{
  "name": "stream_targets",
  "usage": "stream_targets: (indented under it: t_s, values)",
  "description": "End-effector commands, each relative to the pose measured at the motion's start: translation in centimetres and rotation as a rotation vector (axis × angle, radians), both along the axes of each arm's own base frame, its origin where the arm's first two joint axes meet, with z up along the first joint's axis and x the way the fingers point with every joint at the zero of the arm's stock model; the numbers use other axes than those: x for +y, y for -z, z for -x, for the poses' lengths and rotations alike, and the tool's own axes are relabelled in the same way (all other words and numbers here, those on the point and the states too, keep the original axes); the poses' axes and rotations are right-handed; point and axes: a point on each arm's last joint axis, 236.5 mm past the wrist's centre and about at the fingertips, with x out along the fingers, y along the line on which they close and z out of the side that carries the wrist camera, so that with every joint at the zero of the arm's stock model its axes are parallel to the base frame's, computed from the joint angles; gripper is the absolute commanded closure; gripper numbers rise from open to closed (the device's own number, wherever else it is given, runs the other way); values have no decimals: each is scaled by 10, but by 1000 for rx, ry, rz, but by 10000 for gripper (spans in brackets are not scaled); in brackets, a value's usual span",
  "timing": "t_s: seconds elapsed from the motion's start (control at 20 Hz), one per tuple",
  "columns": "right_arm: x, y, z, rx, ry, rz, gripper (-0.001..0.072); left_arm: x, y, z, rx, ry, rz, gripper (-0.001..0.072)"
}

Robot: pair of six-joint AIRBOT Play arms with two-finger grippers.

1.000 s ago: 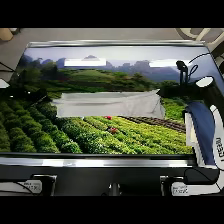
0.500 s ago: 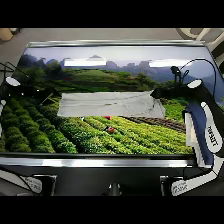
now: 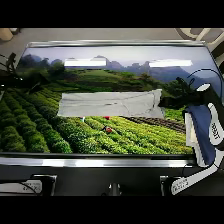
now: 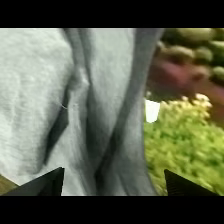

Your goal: Fold the shirts.

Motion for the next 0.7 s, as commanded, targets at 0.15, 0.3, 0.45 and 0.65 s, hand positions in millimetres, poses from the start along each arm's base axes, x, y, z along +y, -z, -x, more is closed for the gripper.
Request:
stream_targets:
  t_s: [0.15, 0.3, 0.45, 0.65]
  values:
    - [82, -2, -20, -12, -2, -205, 62, -44, -61, 17, -136, 90, -32, 109]
    - [99, -31, -31, -61, 28, -301, 694, -83, -53, 20, -123, 173, -23, 116]
    - [106, -87, -28, -155, -20, -319, 695, -147, -10, 19, -82, 268, -9, 683]
    - [125, -170, 14, -219, -150, -318, 695, -267, 73, 24, 35, 311, 106, 685]
